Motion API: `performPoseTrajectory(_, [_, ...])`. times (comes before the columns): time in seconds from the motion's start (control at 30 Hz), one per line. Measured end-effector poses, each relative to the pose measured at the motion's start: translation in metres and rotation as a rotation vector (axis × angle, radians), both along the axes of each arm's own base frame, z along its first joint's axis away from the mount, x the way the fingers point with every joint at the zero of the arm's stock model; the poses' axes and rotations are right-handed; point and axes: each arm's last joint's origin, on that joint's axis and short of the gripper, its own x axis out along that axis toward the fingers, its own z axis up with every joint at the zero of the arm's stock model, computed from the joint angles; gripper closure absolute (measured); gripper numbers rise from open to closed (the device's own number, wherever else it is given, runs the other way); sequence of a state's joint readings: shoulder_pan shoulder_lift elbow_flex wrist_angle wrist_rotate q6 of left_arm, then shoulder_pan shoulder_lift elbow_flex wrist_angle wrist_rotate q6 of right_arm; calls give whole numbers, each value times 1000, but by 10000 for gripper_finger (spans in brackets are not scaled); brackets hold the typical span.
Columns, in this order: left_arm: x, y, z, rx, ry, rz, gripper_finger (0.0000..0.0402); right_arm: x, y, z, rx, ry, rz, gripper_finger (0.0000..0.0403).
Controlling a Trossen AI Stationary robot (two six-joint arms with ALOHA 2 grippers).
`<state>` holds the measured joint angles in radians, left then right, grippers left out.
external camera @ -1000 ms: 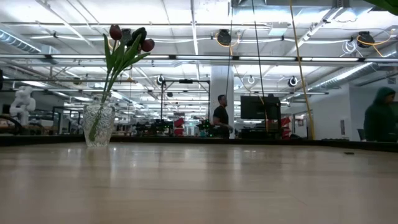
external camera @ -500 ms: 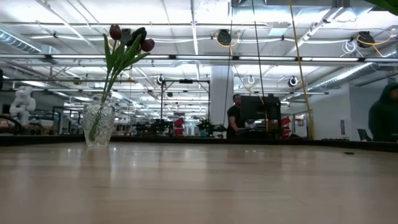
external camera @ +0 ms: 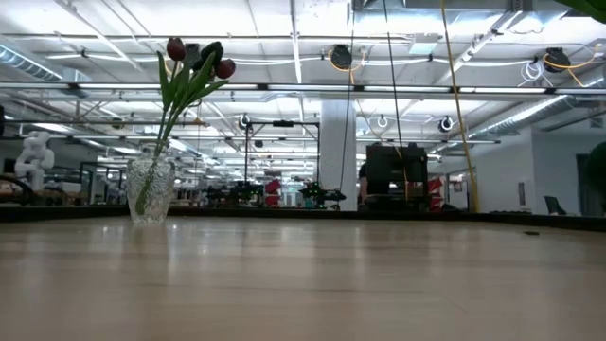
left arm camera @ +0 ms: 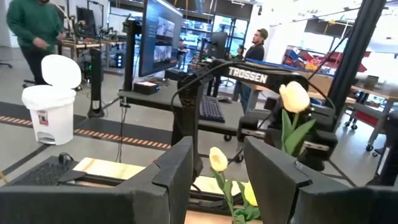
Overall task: Sort flowers into vase by color
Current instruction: Put the white flower into the transparent green vase
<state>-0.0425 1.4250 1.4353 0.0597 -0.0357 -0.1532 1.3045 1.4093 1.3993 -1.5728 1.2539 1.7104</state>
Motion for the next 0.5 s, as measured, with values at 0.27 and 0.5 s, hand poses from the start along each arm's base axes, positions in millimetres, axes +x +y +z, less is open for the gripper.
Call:
performPoseTrajectory(0.27, [0, 1, 0, -53, 0, 18, 251, -5, -17, 13, -91, 49, 59, 402])
performPoseTrajectory(0.5, [0, -1, 0, -53, 0, 15, 251, -5, -19, 0, -123, 59, 54, 402])
